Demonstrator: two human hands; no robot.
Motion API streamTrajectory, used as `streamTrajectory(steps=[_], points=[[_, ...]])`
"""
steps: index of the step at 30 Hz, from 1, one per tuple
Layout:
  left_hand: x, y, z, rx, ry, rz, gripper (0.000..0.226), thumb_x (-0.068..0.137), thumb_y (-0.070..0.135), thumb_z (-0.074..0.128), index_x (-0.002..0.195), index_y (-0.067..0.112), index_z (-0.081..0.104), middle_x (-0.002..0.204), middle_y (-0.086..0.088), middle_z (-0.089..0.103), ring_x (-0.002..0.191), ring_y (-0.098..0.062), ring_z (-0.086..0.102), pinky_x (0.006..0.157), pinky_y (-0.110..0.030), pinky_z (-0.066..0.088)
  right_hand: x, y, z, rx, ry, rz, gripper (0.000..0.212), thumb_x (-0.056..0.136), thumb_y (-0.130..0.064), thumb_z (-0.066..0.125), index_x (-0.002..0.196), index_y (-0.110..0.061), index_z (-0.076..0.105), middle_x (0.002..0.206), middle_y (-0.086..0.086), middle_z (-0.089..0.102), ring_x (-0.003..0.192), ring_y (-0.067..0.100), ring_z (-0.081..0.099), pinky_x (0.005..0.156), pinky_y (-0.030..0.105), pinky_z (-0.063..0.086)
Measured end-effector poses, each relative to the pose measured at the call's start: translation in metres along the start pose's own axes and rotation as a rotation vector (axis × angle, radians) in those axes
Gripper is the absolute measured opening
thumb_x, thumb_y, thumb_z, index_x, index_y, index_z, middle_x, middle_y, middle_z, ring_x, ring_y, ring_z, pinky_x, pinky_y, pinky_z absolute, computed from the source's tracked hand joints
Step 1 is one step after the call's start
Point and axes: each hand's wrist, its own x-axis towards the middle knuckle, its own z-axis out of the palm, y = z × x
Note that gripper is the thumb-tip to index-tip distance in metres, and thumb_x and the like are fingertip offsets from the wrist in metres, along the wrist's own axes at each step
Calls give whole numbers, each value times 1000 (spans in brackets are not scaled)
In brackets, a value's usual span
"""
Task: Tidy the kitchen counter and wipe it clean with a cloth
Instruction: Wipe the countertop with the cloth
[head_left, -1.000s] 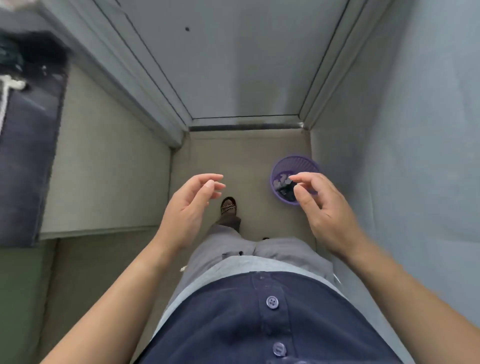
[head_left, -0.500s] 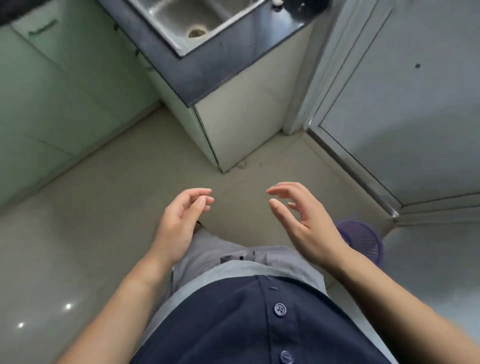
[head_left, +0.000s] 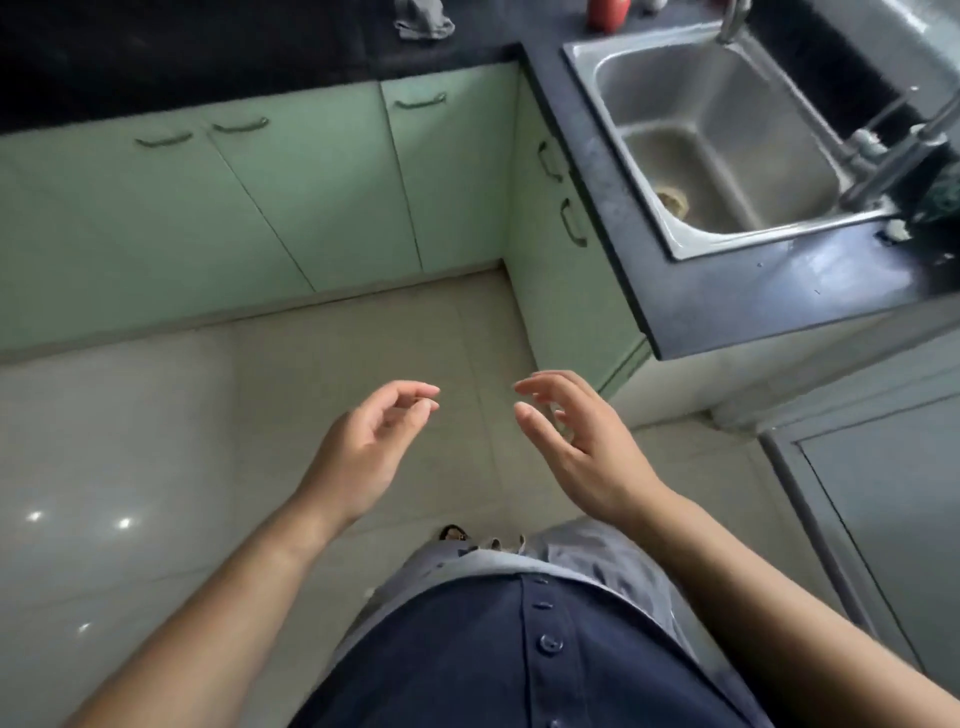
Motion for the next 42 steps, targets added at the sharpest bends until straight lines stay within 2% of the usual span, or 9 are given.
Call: streamTrajectory(steps=[4,10,12,18,23,32,37,39,42], points=[[12,-7,-40,-71,112,-37,36,75,52,51,99,29,64,95,8,69,89,-5,63,80,-12,44,54,-21,20,-28,-79,-58,39,88,-48,44,111,-19,57,114,-8,55,106,7,53,92,26,44],[40,-25,-72,-197,223,-155,15,93,26,51,100,22,63,97,3,67,84,0,62,72,-7,42,120,-33,53,-20,-204,-68,43,87,-57,43,110,-23,57,113,-12,54,101,7,56,90,31,48],[65,-25,-83,-204,236,-168,16,90,29,52,99,24,64,96,5,67,85,0,62,72,-6,41,151,-37,59,-21,-243,-76,41,89,-54,44,111,-22,57,115,-11,54,96,11,58,90,33,48],[192,-4,-134,-148,269,-107,22,82,37,49,97,29,63,94,7,68,86,-1,62,74,-8,42,288,-49,55,-11,-228,-120,47,86,-52,42,113,-17,57,115,-6,55,108,8,53,95,36,46],[308,35,-174,-43,261,-59,26,74,56,50,92,43,64,97,7,69,93,-13,63,87,-24,46,409,-63,25,-11,-173,-154,46,88,-56,42,111,-19,57,113,-8,55,108,7,53,91,31,47],[455,61,-213,-4,227,-71,32,76,58,48,95,38,63,96,3,70,92,-17,63,86,-31,49,558,-69,25,46,-177,-50,46,88,-51,43,112,-16,59,109,-5,56,102,6,56,93,32,47],[550,52,-249,60,100,-98,16,87,43,51,98,37,62,100,14,68,94,-2,61,83,-20,48,632,-60,32,1,-134,37,48,85,-53,42,112,-17,59,111,-6,55,101,5,56,90,25,47],[597,53,-270,124,55,-87,11,91,35,52,99,36,61,102,14,66,95,-3,60,82,-18,46,668,-61,29,-10,-76,82,48,84,-52,41,112,-17,59,113,-5,54,102,9,56,87,20,47],[661,55,-300,244,24,-92,15,91,31,53,103,27,62,103,9,64,98,-7,58,81,-17,44,720,-65,23,-55,-6,127,47,84,-52,43,111,-17,59,111,-7,53,103,12,55,87,25,47]])
